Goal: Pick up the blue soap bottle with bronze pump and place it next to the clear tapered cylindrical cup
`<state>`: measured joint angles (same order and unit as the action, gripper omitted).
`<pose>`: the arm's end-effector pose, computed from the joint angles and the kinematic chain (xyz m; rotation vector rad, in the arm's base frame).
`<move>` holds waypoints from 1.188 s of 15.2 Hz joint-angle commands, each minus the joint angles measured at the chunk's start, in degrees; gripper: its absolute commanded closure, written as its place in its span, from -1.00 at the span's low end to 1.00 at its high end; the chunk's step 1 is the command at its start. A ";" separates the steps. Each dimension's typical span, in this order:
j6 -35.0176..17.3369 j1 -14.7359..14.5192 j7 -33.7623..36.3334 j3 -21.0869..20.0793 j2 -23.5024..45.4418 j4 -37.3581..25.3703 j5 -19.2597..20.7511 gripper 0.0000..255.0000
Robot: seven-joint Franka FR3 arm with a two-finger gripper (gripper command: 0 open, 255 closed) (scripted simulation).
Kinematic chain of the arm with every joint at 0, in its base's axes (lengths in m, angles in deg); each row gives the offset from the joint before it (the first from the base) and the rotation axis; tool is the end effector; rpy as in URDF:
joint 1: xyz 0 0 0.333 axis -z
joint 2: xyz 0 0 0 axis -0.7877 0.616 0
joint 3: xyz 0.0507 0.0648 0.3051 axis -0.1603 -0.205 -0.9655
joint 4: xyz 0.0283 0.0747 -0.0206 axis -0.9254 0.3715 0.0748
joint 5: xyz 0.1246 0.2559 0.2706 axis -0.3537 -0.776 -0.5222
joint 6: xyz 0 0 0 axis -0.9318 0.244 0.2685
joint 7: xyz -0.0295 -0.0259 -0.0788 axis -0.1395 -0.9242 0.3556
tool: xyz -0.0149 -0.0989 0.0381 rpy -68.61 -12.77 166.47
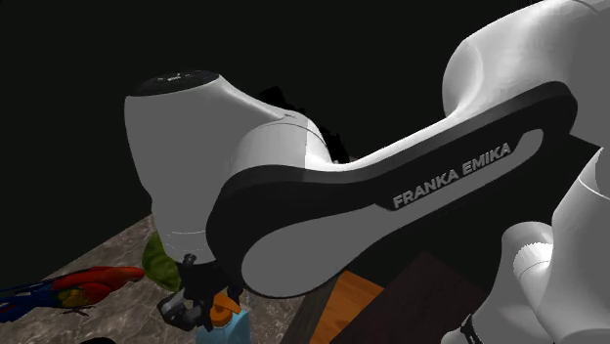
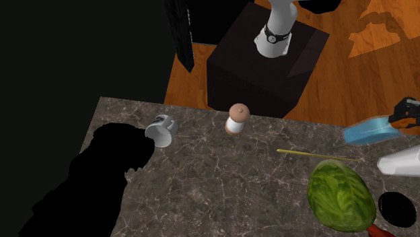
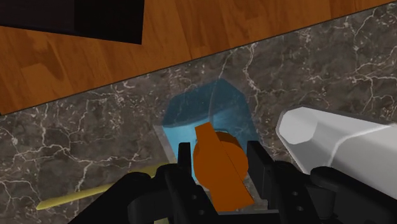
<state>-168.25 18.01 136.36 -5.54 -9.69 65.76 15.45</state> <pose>0.3283 0.4774 0.4465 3.1229 0.2082 -0.0175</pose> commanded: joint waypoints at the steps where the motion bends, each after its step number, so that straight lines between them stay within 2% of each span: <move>1: -1.37 -0.07 0.20 -0.02 0.42 0.93 0.20 1.00; 4: -3.40 -0.12 0.43 0.01 1.15 2.29 0.54 1.00; 12: -3.40 -0.12 0.43 0.02 1.15 2.29 0.54 1.00; 13: -3.39 -0.12 0.43 0.01 1.15 2.29 0.54 -1.00; 18: -3.40 -0.12 0.43 0.01 1.15 2.30 0.54 -1.00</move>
<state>-171.65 17.89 136.79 -5.53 -8.54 68.06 15.99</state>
